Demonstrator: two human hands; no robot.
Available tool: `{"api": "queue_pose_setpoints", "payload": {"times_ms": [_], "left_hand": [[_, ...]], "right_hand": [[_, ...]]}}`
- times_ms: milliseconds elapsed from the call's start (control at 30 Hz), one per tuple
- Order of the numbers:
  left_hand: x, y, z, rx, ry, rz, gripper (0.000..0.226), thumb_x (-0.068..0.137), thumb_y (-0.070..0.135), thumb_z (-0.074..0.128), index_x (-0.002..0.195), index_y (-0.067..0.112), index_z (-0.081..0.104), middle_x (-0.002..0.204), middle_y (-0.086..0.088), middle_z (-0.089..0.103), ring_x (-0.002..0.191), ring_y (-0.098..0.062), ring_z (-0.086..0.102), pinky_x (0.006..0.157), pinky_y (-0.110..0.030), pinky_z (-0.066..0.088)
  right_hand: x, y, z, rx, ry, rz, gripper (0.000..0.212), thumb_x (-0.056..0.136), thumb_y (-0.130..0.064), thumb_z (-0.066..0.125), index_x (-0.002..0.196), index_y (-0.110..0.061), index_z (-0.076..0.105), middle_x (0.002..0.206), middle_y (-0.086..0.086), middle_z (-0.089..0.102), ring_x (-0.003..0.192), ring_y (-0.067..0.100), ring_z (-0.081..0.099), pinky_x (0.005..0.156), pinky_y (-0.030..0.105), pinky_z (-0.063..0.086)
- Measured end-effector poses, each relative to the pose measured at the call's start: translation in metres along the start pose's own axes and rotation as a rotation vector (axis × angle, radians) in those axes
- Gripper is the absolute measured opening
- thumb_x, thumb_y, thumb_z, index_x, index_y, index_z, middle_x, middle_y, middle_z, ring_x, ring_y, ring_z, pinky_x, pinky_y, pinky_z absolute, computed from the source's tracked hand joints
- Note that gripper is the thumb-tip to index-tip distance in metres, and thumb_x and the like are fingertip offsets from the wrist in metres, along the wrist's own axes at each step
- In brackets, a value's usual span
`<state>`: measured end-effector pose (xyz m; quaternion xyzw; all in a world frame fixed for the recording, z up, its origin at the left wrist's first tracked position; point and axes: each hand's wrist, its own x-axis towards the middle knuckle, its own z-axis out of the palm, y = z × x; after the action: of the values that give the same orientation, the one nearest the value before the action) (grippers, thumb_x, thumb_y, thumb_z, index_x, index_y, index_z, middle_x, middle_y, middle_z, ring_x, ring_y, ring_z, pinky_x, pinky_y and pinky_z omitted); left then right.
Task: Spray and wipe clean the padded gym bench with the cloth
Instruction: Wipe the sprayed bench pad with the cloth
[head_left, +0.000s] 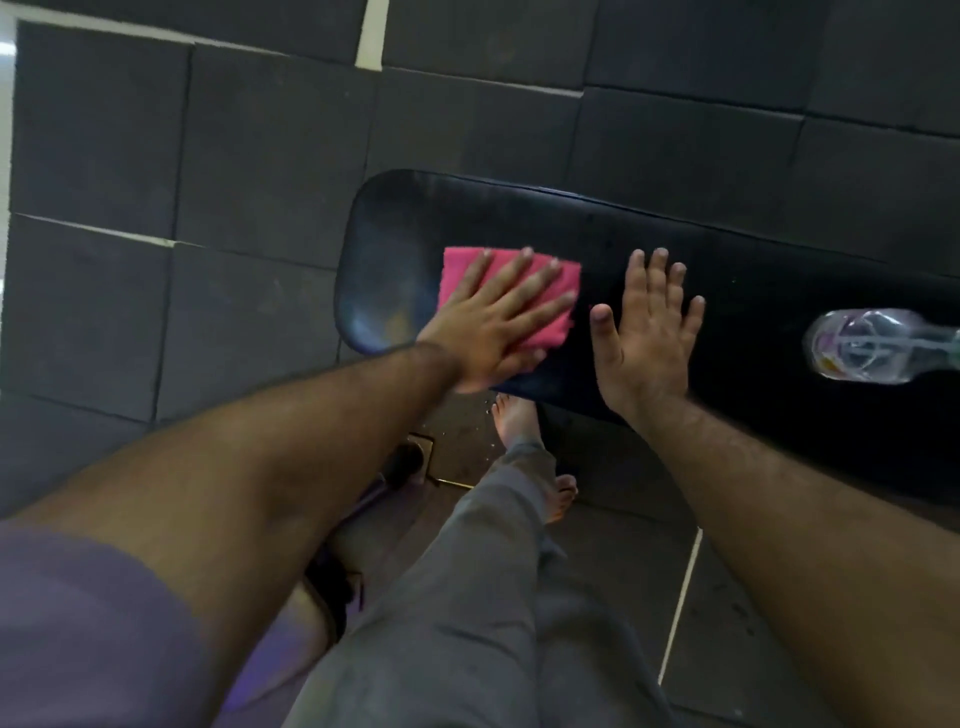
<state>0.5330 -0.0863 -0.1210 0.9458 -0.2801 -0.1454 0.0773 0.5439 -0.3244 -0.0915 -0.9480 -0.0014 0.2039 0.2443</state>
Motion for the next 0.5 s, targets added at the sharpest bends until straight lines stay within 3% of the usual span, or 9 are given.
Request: {"api": "queue_pose_setpoints", "payload": {"times_ms": [67,100,200,300,400,500], "left_hand": [[-0.036,-0.021,0.002,-0.006,-0.086,0.055,0.075,0.110,0.064,0.023,0.172,0.044,-0.013,0.183,-0.001,-0.010,0.169,-0.032,-0.009,0.133,-0.055,-0.017],[-0.042,-0.031,-0.001,-0.044,-0.103,-0.001,0.073,0.110,0.063,0.021,0.171,0.044,-0.013,0.181,-0.001,-0.011,0.169,-0.032,-0.007,0.134,-0.054,-0.015],[-0.002,-0.030,-0.017,-0.156,-0.035,-0.360,0.072,0.107,0.062,0.018,0.173,0.038,0.005,0.184,-0.004,0.000,0.170,-0.034,0.001,0.135,-0.062,0.000],[0.075,0.009,-0.036,-0.243,0.064,-0.700,0.069,0.110,0.062,0.019,0.175,0.040,0.014,0.186,-0.002,0.002,0.171,-0.031,-0.003,0.134,-0.060,-0.007],[0.128,0.050,-0.040,-0.271,0.055,-0.636,0.066,0.111,0.061,0.020,0.174,0.042,0.017,0.186,0.002,0.000,0.171,-0.030,-0.008,0.132,-0.061,-0.010],[0.113,0.093,-0.022,-0.164,0.004,-0.254,0.069,0.110,0.061,0.020,0.175,0.039,0.018,0.185,0.000,0.005,0.171,-0.030,-0.001,0.133,-0.064,-0.007]], "right_hand": [[-0.020,0.020,0.000,-0.043,0.008,0.069,0.100,0.095,-0.084,0.000,0.172,-0.021,0.003,0.181,0.006,-0.004,0.167,0.026,-0.010,0.132,0.059,-0.009],[-0.031,0.030,0.001,-0.067,0.017,0.102,0.096,0.098,-0.081,0.003,0.172,-0.020,0.001,0.181,0.007,-0.006,0.167,0.027,-0.012,0.132,0.061,-0.008],[-0.059,0.059,0.005,-0.145,0.034,0.168,0.090,0.103,-0.073,0.009,0.172,-0.018,-0.004,0.180,0.009,-0.013,0.166,0.030,-0.015,0.131,0.062,-0.008],[-0.075,0.079,0.008,-0.170,0.040,0.146,0.090,0.103,-0.071,0.009,0.171,-0.015,-0.005,0.180,0.010,-0.014,0.166,0.031,-0.014,0.132,0.060,-0.008],[-0.078,0.090,0.008,-0.073,0.073,0.104,0.090,0.104,-0.070,0.010,0.171,-0.012,-0.002,0.180,0.009,-0.011,0.167,0.027,-0.012,0.133,0.057,-0.007],[-0.079,0.096,0.004,0.072,0.103,0.082,0.096,0.100,-0.077,0.003,0.172,-0.012,0.001,0.181,0.007,-0.008,0.167,0.022,-0.010,0.134,0.050,-0.009]]}}
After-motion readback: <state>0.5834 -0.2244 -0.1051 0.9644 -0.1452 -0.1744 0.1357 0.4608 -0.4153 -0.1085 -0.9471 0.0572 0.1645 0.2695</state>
